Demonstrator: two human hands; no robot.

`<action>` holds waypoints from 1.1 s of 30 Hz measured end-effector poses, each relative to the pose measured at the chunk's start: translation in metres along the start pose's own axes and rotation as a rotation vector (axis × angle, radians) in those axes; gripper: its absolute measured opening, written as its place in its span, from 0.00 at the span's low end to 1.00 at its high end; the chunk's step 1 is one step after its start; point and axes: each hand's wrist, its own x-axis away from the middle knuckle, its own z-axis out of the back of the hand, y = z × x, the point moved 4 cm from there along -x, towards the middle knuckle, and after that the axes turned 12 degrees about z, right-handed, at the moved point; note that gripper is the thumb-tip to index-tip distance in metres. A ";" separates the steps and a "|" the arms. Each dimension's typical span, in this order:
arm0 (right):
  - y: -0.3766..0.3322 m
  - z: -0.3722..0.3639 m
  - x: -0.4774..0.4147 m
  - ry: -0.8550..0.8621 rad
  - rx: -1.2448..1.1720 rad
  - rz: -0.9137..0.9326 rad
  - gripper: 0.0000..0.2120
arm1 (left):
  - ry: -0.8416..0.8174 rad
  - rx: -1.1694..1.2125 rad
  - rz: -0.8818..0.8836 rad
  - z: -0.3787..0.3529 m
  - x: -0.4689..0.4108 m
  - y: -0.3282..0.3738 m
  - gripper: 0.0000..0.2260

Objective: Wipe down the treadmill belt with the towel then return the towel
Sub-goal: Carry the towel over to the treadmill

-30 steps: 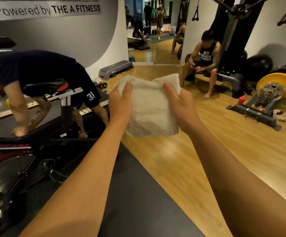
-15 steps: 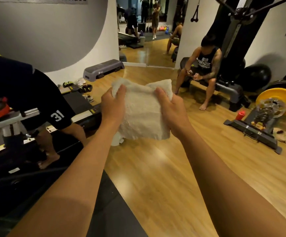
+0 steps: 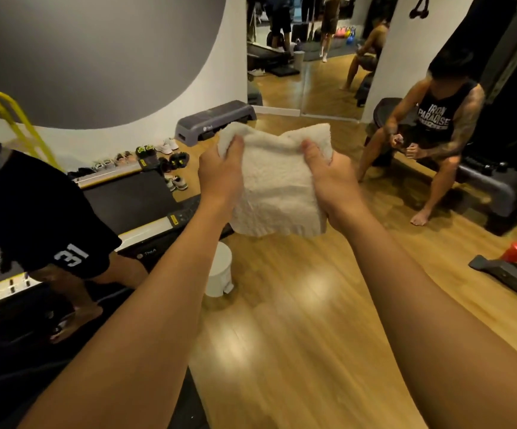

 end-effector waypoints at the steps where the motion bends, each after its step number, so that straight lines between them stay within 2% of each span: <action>1: 0.008 0.001 -0.026 -0.011 0.007 0.000 0.12 | 0.008 0.002 0.003 -0.013 -0.020 0.001 0.07; 5: 0.047 -0.005 -0.122 -0.059 0.025 -0.001 0.14 | 0.054 -0.023 0.006 -0.055 -0.100 0.004 0.07; 9: 0.091 -0.016 -0.217 -0.105 0.020 0.006 0.19 | 0.070 -0.008 -0.013 -0.099 -0.192 -0.008 0.12; 14: 0.140 -0.029 -0.337 -0.150 0.053 0.023 0.22 | 0.096 -0.004 -0.032 -0.153 -0.305 -0.015 0.11; 17: 0.161 -0.038 -0.406 -0.186 0.060 0.077 0.28 | 0.128 -0.014 -0.041 -0.182 -0.367 -0.015 0.09; 25: 0.235 -0.069 -0.581 -0.324 0.042 0.064 0.17 | 0.264 0.021 -0.001 -0.250 -0.520 -0.033 0.12; 30: 0.272 -0.113 -0.671 -0.503 0.112 0.159 0.25 | 0.398 0.073 0.076 -0.263 -0.586 -0.045 0.08; 33: 0.291 -0.155 -0.712 -0.613 0.109 0.198 0.26 | 0.487 0.090 0.105 -0.252 -0.623 -0.052 0.10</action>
